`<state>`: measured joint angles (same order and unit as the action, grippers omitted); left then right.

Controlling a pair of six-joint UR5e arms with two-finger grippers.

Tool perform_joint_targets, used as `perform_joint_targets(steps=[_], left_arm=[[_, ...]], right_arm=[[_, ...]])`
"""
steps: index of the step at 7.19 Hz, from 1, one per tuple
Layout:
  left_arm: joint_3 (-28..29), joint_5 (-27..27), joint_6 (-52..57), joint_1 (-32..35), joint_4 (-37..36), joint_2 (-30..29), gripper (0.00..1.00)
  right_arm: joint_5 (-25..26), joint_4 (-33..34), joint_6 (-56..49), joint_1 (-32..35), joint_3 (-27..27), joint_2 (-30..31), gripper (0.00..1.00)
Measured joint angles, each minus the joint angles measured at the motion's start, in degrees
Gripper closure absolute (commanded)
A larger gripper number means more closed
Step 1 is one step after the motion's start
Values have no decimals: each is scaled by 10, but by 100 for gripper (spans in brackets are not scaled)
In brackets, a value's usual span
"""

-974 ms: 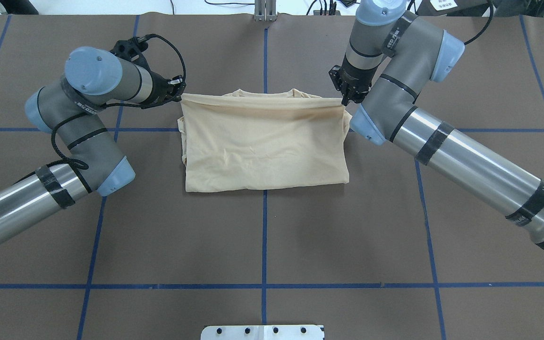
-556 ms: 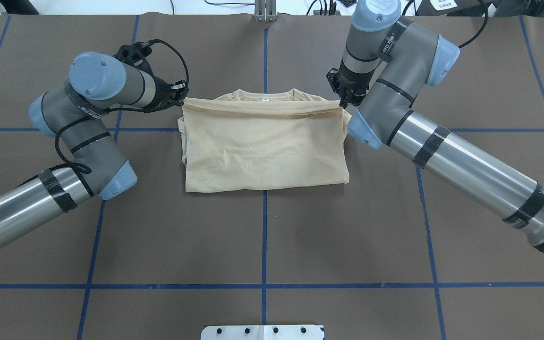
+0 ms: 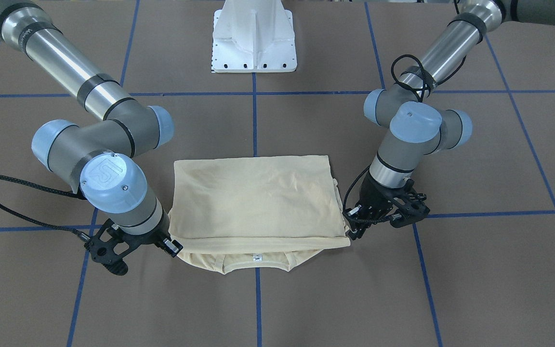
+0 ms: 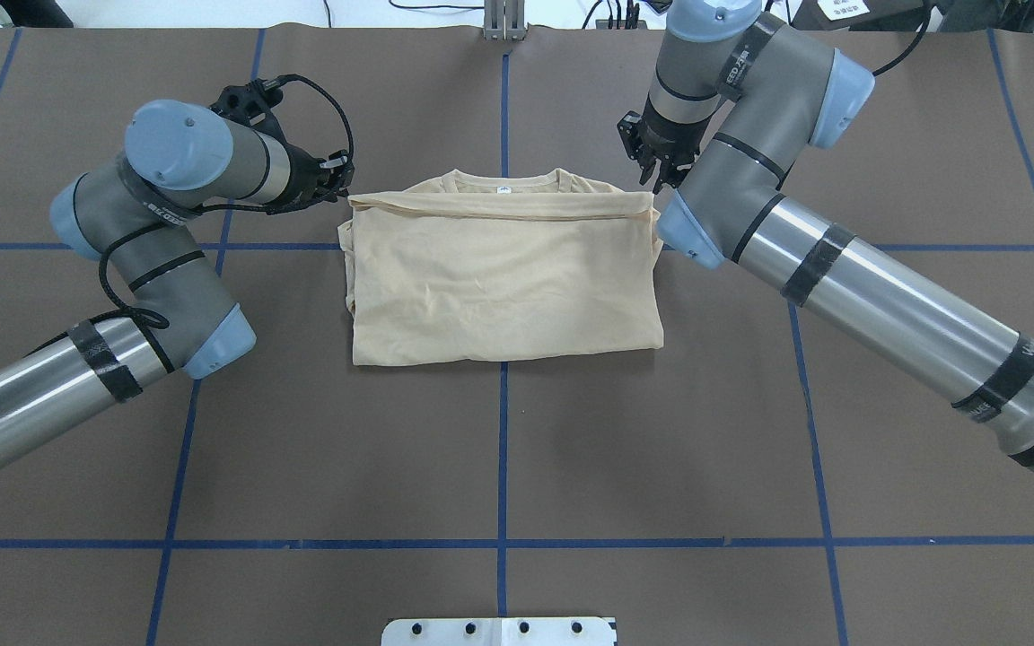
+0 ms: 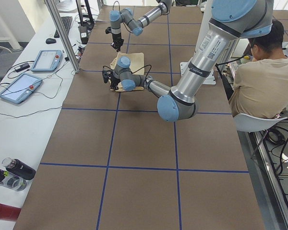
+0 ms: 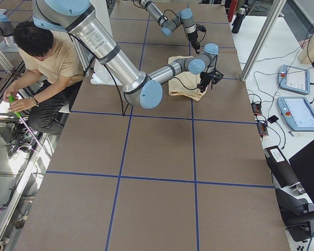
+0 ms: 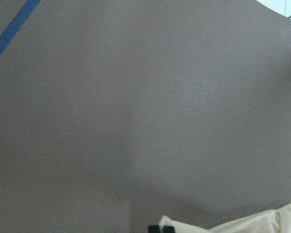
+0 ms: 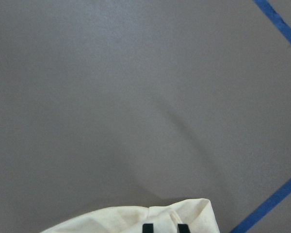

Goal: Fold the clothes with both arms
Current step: 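Lay the hem down near the collar and open both grippers, then move the right gripper down to the folded shirt's side edge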

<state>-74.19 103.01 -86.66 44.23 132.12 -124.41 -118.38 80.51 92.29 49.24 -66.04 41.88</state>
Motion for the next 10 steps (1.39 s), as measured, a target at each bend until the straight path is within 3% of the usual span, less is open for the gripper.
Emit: perform_joint_targets(steps=[1, 3, 5, 7, 8, 10], left_arm=[[0, 0, 0, 3, 3, 0, 75], [-8, 2, 1, 9, 12, 2, 65], [-29, 4, 0, 12, 16, 10, 61], [-53, 3, -5, 14, 18, 22, 57], [-61, 2, -5, 16, 18, 26, 57], [-67, -12, -3, 22, 20, 29, 58]], right_arm=[[-1, -1, 1, 5, 0, -3, 69], [-5, -4, 5, 4, -27, 14, 59], [-2, -6, 9, -18, -146, 101, 45], [9, -7, 16, -49, -254, 179, 41], [28, -16, 32, -74, -277, 198, 41], [88, -102, 104, -125, -292, 234, 42]])
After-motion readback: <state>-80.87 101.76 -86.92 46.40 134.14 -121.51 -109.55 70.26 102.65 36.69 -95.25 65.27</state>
